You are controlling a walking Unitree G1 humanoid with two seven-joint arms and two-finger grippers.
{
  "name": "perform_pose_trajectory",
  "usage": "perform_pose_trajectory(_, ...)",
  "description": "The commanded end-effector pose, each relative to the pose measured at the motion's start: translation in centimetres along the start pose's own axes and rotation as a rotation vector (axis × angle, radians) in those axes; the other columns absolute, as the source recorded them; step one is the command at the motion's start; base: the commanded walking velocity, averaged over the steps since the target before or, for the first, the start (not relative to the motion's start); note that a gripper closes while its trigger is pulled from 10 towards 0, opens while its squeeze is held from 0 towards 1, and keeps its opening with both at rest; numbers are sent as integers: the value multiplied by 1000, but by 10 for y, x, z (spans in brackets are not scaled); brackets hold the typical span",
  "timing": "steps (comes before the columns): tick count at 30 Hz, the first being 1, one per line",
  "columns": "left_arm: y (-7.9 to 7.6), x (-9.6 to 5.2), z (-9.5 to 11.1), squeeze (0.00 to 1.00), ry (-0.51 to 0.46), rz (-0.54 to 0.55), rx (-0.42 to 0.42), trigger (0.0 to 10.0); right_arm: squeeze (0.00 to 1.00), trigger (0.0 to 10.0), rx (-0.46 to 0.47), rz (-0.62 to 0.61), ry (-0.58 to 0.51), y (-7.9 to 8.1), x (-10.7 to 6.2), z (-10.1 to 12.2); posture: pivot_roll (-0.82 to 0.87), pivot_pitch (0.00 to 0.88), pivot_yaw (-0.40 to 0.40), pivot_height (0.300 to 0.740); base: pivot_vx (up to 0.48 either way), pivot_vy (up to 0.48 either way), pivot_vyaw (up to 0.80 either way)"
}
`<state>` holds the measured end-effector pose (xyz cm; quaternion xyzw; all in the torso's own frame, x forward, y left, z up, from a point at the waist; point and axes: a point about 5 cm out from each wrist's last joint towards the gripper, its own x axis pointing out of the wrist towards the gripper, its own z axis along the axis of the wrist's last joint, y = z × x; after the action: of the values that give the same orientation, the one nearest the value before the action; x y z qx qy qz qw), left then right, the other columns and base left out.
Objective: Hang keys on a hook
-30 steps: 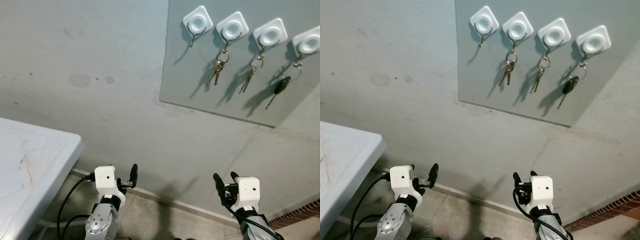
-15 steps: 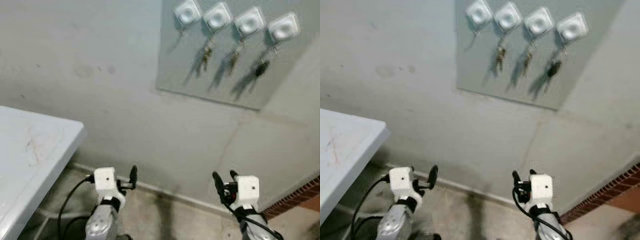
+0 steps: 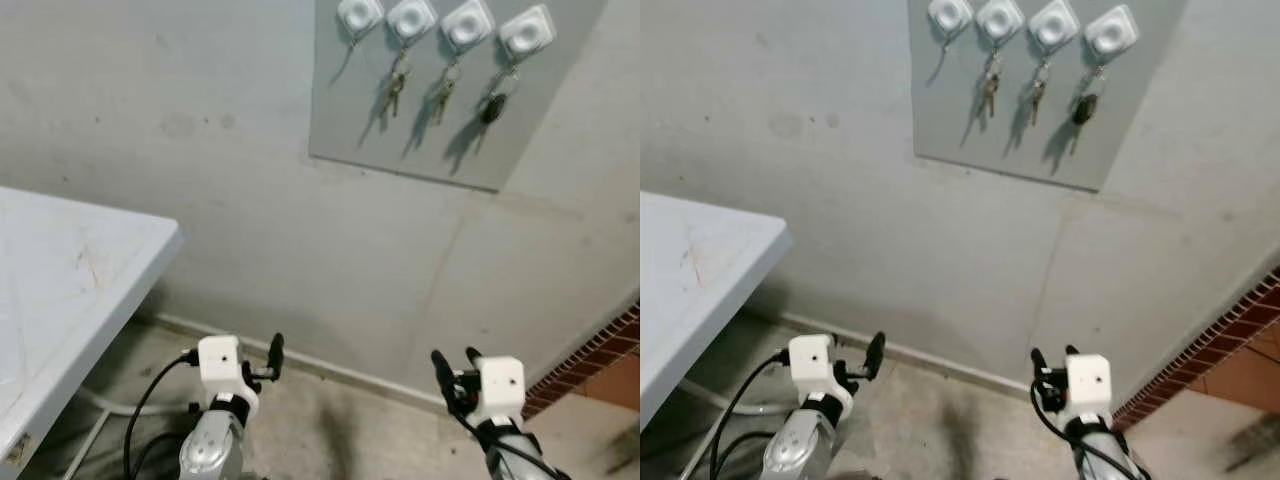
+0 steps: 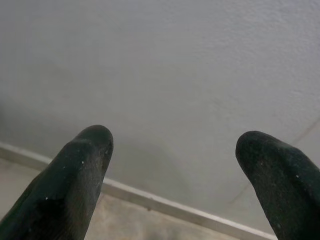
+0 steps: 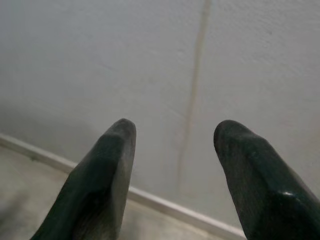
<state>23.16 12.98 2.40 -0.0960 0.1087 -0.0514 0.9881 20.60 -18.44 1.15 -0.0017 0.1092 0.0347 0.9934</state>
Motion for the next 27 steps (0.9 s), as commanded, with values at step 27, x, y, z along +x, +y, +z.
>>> perform_pose_trajectory(27,1,-4,-4,0,14,9,1,10000,0,10000,9,4,-5,3,-1,0,-33,90,-53,740,-248,0,0)
